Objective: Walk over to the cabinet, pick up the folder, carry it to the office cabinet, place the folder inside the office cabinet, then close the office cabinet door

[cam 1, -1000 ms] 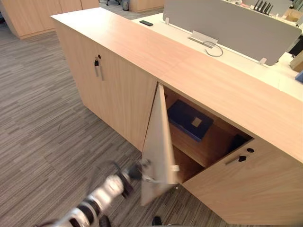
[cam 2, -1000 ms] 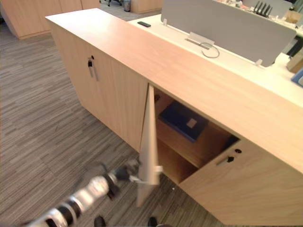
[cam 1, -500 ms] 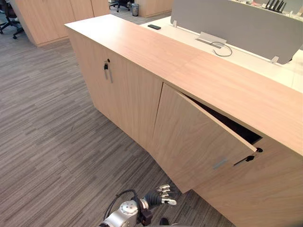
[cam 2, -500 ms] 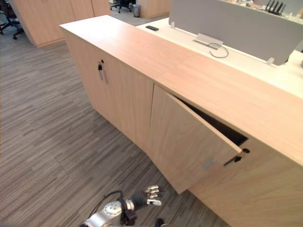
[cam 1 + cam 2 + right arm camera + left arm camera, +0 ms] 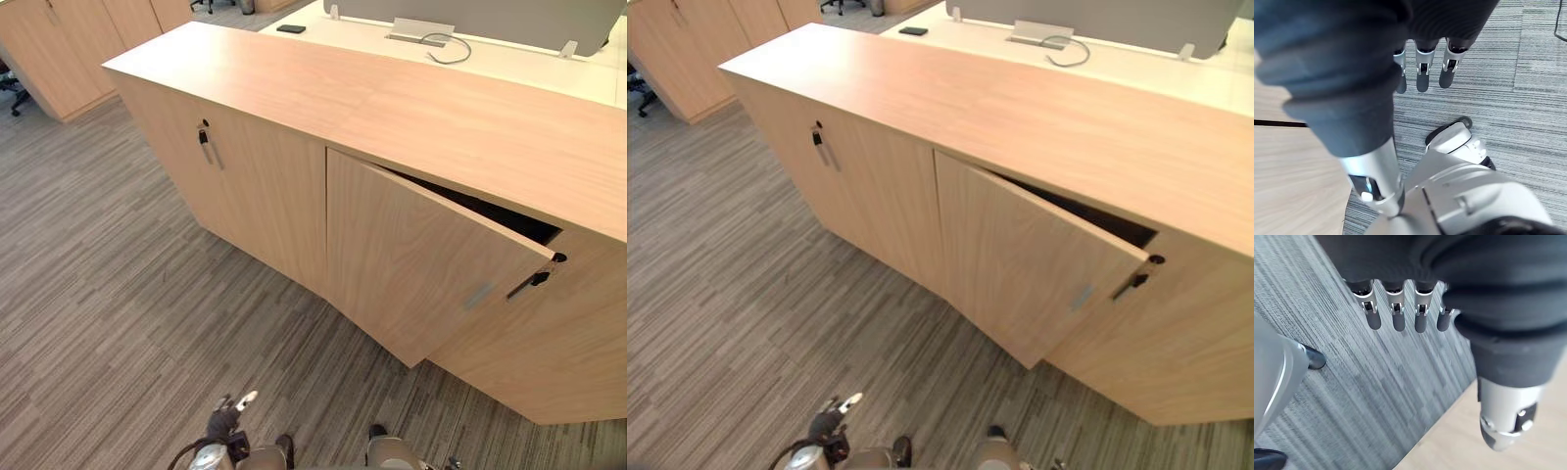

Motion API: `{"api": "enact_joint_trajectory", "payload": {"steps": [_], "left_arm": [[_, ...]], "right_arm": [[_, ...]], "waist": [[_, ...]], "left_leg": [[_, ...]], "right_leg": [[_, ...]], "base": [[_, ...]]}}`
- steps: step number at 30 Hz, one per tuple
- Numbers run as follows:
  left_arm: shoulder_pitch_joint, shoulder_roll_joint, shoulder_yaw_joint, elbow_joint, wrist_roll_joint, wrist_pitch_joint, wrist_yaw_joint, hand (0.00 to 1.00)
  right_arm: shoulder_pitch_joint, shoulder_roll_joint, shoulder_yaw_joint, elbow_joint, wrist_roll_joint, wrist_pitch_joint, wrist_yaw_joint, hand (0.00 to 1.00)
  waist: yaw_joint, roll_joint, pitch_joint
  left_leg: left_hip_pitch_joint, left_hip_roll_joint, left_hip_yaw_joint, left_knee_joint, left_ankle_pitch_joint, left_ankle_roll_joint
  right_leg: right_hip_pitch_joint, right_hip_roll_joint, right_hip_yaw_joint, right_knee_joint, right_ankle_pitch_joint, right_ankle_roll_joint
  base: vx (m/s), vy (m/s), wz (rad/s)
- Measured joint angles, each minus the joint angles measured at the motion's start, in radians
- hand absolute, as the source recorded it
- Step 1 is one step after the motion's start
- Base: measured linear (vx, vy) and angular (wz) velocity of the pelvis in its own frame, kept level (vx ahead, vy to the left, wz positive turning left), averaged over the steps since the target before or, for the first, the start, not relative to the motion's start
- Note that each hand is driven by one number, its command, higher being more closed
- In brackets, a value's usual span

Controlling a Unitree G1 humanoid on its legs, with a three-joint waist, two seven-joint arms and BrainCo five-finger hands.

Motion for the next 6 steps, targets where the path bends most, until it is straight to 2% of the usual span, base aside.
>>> {"api": "enact_joint_trajectory", "payload": {"steps": [1, 3, 6], "left_arm": [[0.020, -0.014, 0.071, 0.018, -0.037, -0.005, -0.001, 0.00], [0.048, -0.033, 0.133, 0.046, -0.066, -0.003, -0.020, 0.00], [0.064, -0.029, 0.167, 0.079, -0.057, -0.003, -0.068, 0.00]], "right_arm": [[0.000, 0.000, 0.019, 0.000, 0.000, 0.000, -0.006, 0.00], [-0.001, 0.001, 0.057, 0.001, 0.001, -0.001, -0.008, 0.00], [0.005, 0.007, 0.078, 0.003, 0.012, -0.003, 0.009, 0.00]], "waist": [[0.005, -0.007, -0.003], [0.011, -0.018, -0.032], [0.017, -0.032, -0.063]], "left_leg": [[0.028, 0.013, 0.016, -0.012, -0.005, 0.014], [0.055, 0.034, 0.042, -0.043, 0.004, 0.028], [0.111, 0.043, 0.063, -0.115, 0.026, 0.051]], "right_leg": [[0.026, 0.012, 0.011, -0.031, 0.010, 0.001], [0.044, 0.027, 0.031, -0.092, 0.038, 0.000], [0.087, 0.031, 0.035, -0.158, 0.063, -0.004]], "base": [[0.14, 0.046, -0.40], [0.21, 0.038, -0.54], [0.20, 0.010, -0.31]]}}
